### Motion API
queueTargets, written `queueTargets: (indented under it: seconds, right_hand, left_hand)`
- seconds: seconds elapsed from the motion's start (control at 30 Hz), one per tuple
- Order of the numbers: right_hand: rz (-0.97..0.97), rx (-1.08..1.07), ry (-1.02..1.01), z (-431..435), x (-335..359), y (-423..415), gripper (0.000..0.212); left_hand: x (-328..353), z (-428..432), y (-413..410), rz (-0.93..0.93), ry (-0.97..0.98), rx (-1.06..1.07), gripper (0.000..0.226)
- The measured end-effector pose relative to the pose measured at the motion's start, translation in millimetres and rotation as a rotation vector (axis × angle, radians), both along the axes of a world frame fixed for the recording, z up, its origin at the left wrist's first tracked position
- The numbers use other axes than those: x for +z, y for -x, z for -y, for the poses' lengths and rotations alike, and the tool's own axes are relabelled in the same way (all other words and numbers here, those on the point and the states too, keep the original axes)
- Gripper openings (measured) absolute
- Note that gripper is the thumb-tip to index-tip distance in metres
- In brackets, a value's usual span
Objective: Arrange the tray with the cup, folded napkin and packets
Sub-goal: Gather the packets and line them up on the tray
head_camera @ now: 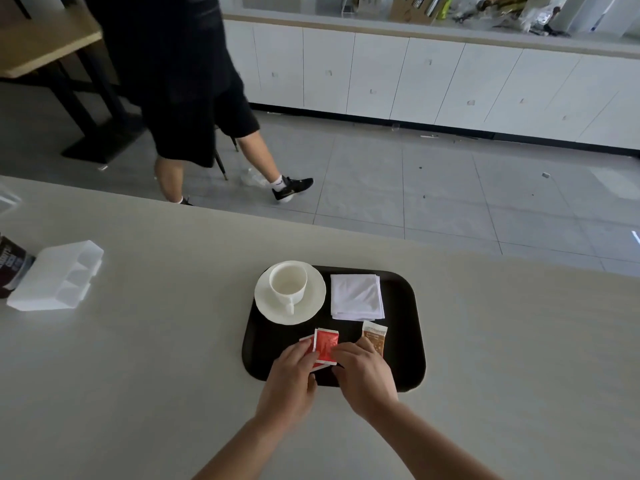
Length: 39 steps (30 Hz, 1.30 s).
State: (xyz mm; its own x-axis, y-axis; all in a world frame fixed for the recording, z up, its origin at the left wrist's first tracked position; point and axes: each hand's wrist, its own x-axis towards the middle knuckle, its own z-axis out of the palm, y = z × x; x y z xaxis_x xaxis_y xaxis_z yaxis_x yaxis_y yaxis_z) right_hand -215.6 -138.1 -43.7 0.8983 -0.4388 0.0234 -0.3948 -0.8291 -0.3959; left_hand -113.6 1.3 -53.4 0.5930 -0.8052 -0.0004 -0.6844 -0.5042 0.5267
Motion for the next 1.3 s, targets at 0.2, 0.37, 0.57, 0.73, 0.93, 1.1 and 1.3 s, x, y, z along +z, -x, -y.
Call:
queueTargets:
  seconds: [0.2,0.37,0.57,0.73,0.93,1.1,1.3]
  right_hand:
    - [0.093,-0.147,-0.101,4.4,7.1,-14.0,0.023]
    - [-0.080,-0.011,-0.002,-0.2,6.3,-29.2,0.030]
    - [-0.029,-0.047,-0.012,-4.7,-1.8,-30.1,0.029]
    - [-0.091,-0.110,-0.033,-9.9,-1.6,-34.1,0.027]
    - [-0.037,-0.170,-0.122,-13.8,8.2,-34.8,0.022]
    - [0.004,-0.458,-0.167,30.4,12.7,9.8,0.017]
    - [-0.154,-0.338,-0.055,64.3,2.2,20.7,0.040]
  left_hand:
    - [7.1,3.8,-6.8,0.012,0.000,0.051,0.045]
    - [7.4,-9.5,-12.1,0.097,-0.045,0.020,0.048]
    - [4.3,-15.7,-13.3,0.029,-0.026,0.233,0.042]
    - [9.2,-5.1,-8.9,-0.113,0.041,0.355,0.043]
    - [11.3,-5.9,-14.3,-0.168,0.084,0.366,0.039]
    - [16.0,2.2,-8.7,-0.090,0.129,0.339,0.031]
    - [20.4,38.0,32.7,0.063,0.099,-0.093,0.035]
